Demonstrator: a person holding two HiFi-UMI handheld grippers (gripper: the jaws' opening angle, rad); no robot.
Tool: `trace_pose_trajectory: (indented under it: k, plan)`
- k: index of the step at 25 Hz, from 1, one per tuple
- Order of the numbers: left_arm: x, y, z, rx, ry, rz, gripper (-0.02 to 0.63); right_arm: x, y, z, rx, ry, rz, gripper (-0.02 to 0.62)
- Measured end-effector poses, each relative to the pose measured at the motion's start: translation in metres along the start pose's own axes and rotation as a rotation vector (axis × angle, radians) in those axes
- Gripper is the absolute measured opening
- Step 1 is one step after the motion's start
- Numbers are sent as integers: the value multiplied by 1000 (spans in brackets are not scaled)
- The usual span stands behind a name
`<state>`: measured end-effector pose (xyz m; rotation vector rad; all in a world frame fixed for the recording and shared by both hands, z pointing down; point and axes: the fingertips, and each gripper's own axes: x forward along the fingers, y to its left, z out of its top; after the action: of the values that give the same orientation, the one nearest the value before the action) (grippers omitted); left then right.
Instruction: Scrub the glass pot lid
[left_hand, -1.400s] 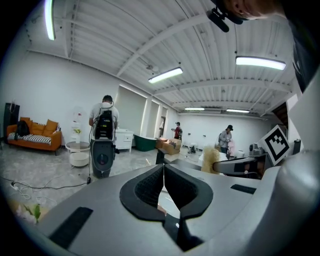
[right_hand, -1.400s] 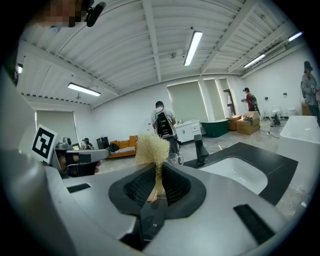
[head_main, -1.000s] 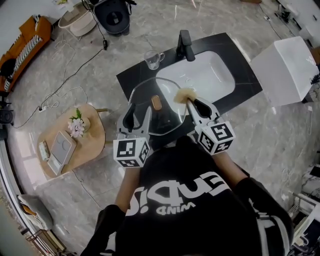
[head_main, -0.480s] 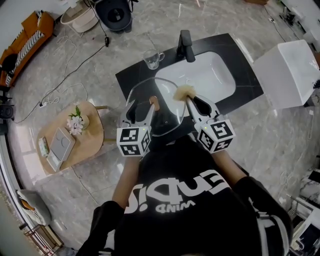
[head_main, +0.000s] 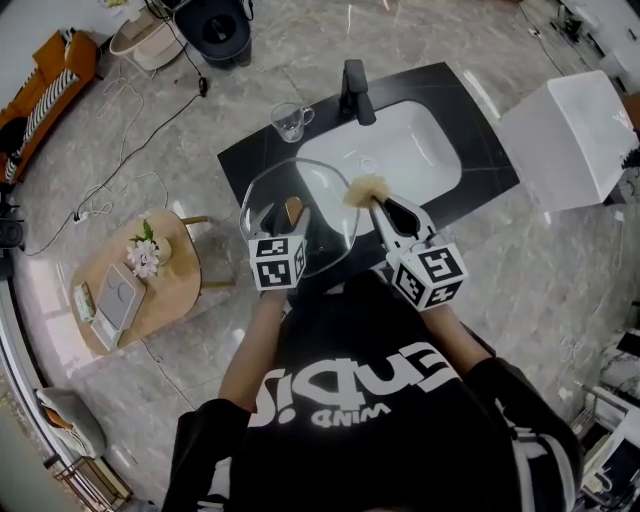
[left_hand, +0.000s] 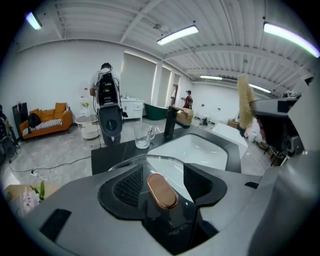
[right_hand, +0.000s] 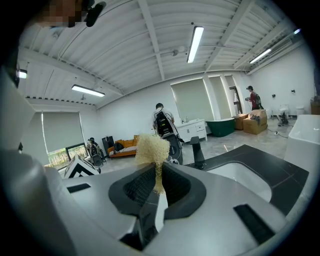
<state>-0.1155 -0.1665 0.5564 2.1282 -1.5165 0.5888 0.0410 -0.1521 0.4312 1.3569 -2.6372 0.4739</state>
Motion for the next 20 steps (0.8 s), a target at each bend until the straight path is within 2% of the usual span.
trace_pose_trajectory:
  k: [5,10,15,20]
  plan:
    - [25,2,-23,-11,73,45,259,-5,-13,-2,10,4,-14,37]
    - [43,1,-38,-1,137,57,259,-8,-23,-4,21,6,-28,37]
    - [53,2,-43,8,158,82,259,-8,-31,-5,32,12,-35,37]
    - [59,4,-52,-23,190,114,259,-6,-33,-8,42,19,-34,37]
